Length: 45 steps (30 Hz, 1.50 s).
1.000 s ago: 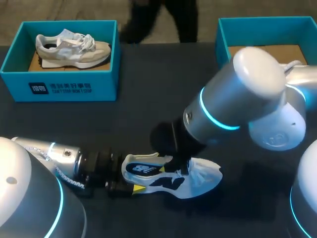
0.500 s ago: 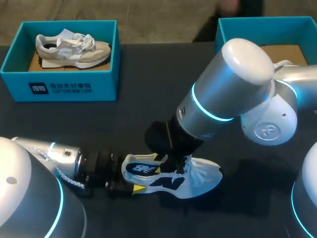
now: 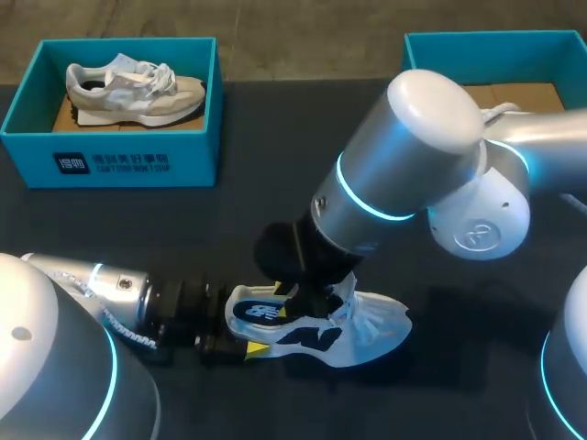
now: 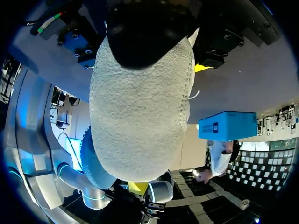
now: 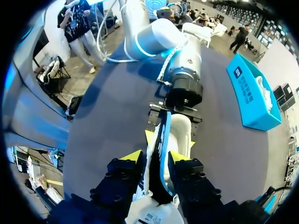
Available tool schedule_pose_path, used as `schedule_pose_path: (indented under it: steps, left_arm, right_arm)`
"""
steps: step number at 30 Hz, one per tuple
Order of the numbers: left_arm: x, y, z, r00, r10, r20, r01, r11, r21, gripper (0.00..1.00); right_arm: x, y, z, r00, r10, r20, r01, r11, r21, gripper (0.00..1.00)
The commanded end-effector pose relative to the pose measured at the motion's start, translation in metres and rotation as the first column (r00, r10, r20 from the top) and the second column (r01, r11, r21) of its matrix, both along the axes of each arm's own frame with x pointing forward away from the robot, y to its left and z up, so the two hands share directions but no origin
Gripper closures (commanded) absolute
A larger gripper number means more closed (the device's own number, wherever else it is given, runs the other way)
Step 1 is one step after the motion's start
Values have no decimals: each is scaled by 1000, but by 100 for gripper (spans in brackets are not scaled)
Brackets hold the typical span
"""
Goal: Take the shoe out of the shoebox, open the shoe tongue, remove and reinsert the insole, then place the shoe into the shoebox
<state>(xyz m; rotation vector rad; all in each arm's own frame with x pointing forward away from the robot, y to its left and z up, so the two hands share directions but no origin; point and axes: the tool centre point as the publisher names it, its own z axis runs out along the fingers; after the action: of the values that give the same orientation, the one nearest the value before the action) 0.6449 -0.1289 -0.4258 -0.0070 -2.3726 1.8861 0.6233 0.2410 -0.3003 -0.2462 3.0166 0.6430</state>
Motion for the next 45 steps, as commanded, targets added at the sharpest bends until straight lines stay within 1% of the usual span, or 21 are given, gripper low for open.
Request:
schedule_pose_path:
  steps: [1, 2, 6, 8, 9, 18, 26, 38, 39, 42, 43, 45]
  left_arm:
    - [2, 1, -3, 1000, 2, 0, -2, 1000, 2, 100]
    - [2, 1, -3, 1000, 2, 0, -2, 1000, 2, 100]
    - [2, 1, -3, 1000, 2, 0, -2, 1000, 2, 100]
    - [2, 1, -3, 1000, 2, 0, -2, 1000, 2, 100]
    - [2, 1, -3, 1000, 2, 0, -2, 1000, 2, 100]
    - [2, 1, -3, 1000, 2, 0, -2, 1000, 2, 100]
    - [2, 1, -3, 1000, 2, 0, -2, 1000, 2, 100]
    - [2, 1, -3, 1000, 2, 0, -2, 1000, 2, 100]
    - [2, 1, -3, 1000, 2, 0, -2, 1000, 2, 100]
    - [2, 1, -3, 1000, 2, 0, -2, 1000, 2, 100]
    - [2, 1, -3, 1000, 2, 0, -2, 1000, 2, 100]
    - [2, 1, -3, 1000, 2, 0, -2, 1000, 2, 100]
  right_arm:
    - [3, 6, -11, 1000, -7, -11, 7, 1000, 0, 65]
    - [3, 6, -11, 1000, -7, -12, 7, 1000, 1, 66]
    - [2, 7, -10, 1000, -12, -13, 12, 1000, 1, 76]
    - [0, 6, -9, 1000, -16, -13, 16, 1000, 1, 98]
    - [0, 6, -7, 1000, -20, -11, 20, 1000, -3, 100]
    - [-3, 0, 3, 1000, -30, 0, 30, 999, -17, 100]
    - [-4, -4, 17, 999, -34, 29, 35, 999, -34, 100]
    - [-5, -6, 28, 998, -43, 50, 46, 998, -48, 100]
    - [-4, -5, 27, 998, -41, 50, 44, 998, -48, 97]
    - [-3, -3, 24, 998, -35, 47, 37, 998, -42, 75]
    - [-3, -2, 24, 998, -34, 47, 36, 998, -44, 69]
    - [-3, -3, 25, 998, -32, 47, 34, 998, -45, 67]
